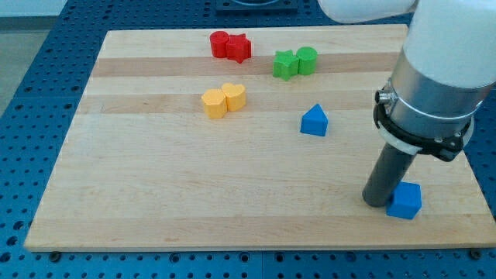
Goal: Place blue triangle left horizontally towards blue cube
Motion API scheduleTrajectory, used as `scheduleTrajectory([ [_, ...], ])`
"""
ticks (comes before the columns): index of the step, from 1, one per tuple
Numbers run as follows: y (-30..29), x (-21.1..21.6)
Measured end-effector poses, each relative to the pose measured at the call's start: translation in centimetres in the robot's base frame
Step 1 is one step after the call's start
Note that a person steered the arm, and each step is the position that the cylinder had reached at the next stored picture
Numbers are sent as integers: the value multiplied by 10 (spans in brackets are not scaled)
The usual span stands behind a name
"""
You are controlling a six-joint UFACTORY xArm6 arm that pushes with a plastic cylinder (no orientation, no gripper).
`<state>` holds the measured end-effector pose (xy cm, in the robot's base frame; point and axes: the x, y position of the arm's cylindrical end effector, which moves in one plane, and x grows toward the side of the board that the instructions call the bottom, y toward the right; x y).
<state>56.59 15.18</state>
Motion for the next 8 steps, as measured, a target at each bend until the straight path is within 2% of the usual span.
scheduleTrajectory([
  [2,0,-3],
  [3,0,-22],
  [6,-5,-136],
  [7,-33,-163],
  [8,-68,-165],
])
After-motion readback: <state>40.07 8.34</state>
